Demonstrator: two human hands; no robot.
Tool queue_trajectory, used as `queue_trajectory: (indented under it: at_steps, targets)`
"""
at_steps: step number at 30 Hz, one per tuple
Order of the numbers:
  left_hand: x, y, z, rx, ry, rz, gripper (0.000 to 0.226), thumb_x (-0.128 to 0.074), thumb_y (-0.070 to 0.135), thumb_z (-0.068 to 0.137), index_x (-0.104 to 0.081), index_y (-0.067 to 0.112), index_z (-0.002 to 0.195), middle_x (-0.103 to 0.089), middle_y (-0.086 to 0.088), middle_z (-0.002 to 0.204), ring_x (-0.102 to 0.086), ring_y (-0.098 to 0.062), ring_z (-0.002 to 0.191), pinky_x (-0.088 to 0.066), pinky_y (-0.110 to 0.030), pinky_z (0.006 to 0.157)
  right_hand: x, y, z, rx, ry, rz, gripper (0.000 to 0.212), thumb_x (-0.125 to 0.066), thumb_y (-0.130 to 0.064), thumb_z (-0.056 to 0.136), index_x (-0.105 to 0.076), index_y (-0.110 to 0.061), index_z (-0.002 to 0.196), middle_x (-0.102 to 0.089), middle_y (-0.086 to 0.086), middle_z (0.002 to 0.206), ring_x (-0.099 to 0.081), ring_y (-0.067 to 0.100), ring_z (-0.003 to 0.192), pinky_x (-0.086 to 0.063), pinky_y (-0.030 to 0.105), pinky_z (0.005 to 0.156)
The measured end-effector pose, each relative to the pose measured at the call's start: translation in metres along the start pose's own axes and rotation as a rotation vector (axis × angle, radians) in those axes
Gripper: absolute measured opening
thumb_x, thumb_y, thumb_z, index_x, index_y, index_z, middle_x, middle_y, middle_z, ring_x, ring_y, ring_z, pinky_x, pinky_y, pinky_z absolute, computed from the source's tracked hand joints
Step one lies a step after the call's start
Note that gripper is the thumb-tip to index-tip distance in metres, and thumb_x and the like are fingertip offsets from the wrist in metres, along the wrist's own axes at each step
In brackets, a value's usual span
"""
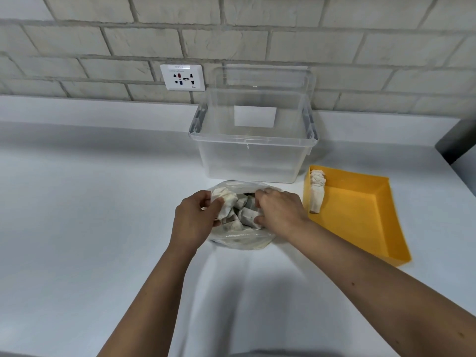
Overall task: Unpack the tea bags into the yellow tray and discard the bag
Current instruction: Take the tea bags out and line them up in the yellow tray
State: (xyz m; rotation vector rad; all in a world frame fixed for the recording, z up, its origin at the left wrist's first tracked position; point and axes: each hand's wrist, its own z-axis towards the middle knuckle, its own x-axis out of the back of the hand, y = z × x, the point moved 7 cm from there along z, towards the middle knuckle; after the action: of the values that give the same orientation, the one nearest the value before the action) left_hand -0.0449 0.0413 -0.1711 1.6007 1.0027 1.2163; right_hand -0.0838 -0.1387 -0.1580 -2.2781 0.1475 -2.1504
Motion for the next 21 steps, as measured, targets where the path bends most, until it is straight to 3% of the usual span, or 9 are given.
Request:
queue_trajectory:
  at_steps: [7,12,15,18,21]
  targets:
    - [0.003,0.000,0.000,0.007,0.007,-0.007,0.012,-0.065,0.021,0.093,-0.073,0.014,0.097,-0.073,-0.009,0.093,-0.073,-0.018,0.076,-0.063,-0.032,0.071,-0.008,0.004,-0.003,0.074,-0.004,0.094,0.020,-0.063,-0.022,0.083,-0.056,-0.025,0.101,-0.063,-0.005,0.106,-0.060,0.021,0.099,-0.036,0.029,0.066]
    - [0.002,0.001,0.000,0.012,0.003,-0.006,0.011,-0.065,0.021,0.093,-0.073,0.015,0.095,-0.073,-0.011,0.092,-0.074,-0.021,0.077,-0.063,-0.034,0.072,-0.011,-0.001,-0.010,0.112,-0.046,0.087,0.022,-0.064,-0.036,0.086,-0.059,-0.032,0.106,-0.053,-0.004,0.109,-0.057,0.022,0.097,-0.036,0.029,0.066]
    - [0.003,0.003,-0.001,0.010,0.005,-0.005,0.011,-0.064,0.020,0.093,-0.073,0.015,0.094,-0.073,-0.013,0.092,-0.074,-0.022,0.078,-0.062,-0.032,0.070,-0.010,0.000,-0.013,0.103,-0.044,0.117,0.010,-0.063,-0.036,0.086,-0.059,-0.031,0.094,-0.051,-0.005,0.102,-0.057,0.021,0.094,-0.035,0.029,0.064]
    - [0.006,0.003,-0.001,0.007,0.013,0.002,0.010,-0.065,0.021,0.092,-0.073,0.016,0.092,-0.072,-0.014,0.090,-0.072,-0.019,0.073,-0.061,-0.030,0.067,0.001,0.011,-0.013,0.047,-0.010,0.230,0.008,-0.065,-0.029,0.084,-0.057,-0.028,0.087,-0.058,-0.007,0.097,-0.058,0.020,0.091,-0.038,0.030,0.065]
    - [0.008,0.004,-0.001,0.002,0.021,0.006,0.010,-0.065,0.020,0.092,-0.073,0.015,0.092,-0.071,-0.016,0.090,-0.069,-0.017,0.070,-0.061,-0.028,0.066,0.019,0.023,-0.013,0.016,0.019,0.340,0.008,-0.067,-0.024,0.086,-0.067,-0.027,0.093,-0.070,-0.004,0.093,-0.063,0.017,0.088,-0.048,0.030,0.070]
